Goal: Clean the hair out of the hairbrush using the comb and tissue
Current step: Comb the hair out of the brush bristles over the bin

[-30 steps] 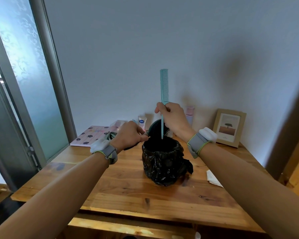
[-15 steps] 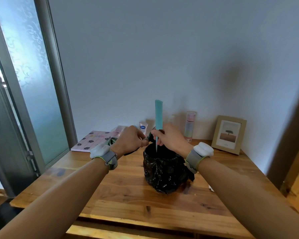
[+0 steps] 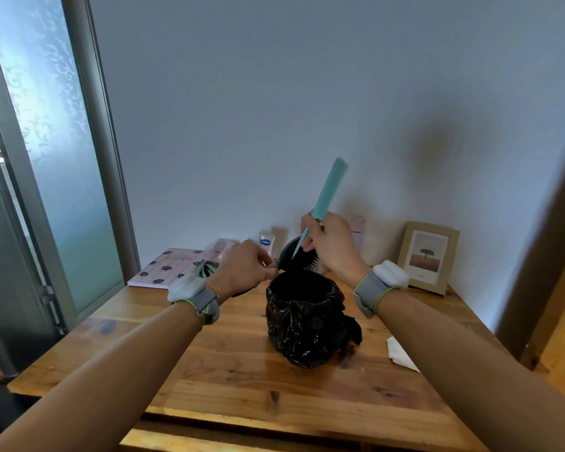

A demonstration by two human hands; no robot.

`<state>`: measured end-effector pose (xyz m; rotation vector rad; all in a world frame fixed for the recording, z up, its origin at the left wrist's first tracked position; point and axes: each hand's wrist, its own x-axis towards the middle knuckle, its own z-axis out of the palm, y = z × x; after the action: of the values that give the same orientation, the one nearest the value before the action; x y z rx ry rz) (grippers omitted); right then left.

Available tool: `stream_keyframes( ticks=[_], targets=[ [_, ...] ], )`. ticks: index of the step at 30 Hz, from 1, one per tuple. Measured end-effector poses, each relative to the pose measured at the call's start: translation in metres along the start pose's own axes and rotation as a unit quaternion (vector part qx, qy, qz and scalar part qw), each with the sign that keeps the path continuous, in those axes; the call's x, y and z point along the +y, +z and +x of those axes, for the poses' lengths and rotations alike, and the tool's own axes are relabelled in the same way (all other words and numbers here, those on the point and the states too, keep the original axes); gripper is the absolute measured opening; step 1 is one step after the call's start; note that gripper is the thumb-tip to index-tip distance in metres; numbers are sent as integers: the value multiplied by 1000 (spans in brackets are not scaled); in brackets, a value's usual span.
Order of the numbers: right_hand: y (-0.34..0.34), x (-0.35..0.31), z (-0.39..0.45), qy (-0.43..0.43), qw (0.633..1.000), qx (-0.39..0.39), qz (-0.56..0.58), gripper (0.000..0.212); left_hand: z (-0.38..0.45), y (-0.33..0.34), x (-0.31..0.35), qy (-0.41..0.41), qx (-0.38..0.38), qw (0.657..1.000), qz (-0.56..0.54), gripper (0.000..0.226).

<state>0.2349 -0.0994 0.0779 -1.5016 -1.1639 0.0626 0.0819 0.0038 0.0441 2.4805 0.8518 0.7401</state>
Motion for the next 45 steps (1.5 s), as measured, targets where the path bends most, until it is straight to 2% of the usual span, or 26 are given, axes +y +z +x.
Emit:
stream_keyframes(
  ticks=[5,11,15,18,21,24,29,32,38,41,45],
  targets=[
    [11,16,-11,-8,991,-72,-113,28,2,-3,5,1,23,1000,6,8],
    [10,18,-17,-30,979,-128,-155,25,2,-4,1,3,24,999,25,17],
    [0,26,-20,14,969,-170,-180,27,1,-5,-6,3,25,1000,17,15],
    [-12,22,-20,26,981,-134,-138,17,0,-4,-8,4,27,999,18,14],
    [-21,12,-19,-39,995,-25,-85,18,0,-3,-9,2,24,999,22,16],
    [-23,1,-21,-86,994,66,-13,15,1,-1,-8,1,20,1000,23,19],
    [-13,-1,-21,-120,987,105,16,17,0,0,-7,1,17,999,27,20],
    [-2,7,-18,-95,994,48,-7,11,-1,-2,-5,5,21,999,36,19],
    [6,21,-19,-71,992,-20,-105,16,-3,-4,-6,13,32,998,51,15],
    [6,22,-19,-43,994,-55,-90,11,-2,-7,-5,14,35,998,53,16],
    [2,28,-23,-13,981,-157,-110,10,-1,-10,-7,9,30,998,49,18]
  ],
)
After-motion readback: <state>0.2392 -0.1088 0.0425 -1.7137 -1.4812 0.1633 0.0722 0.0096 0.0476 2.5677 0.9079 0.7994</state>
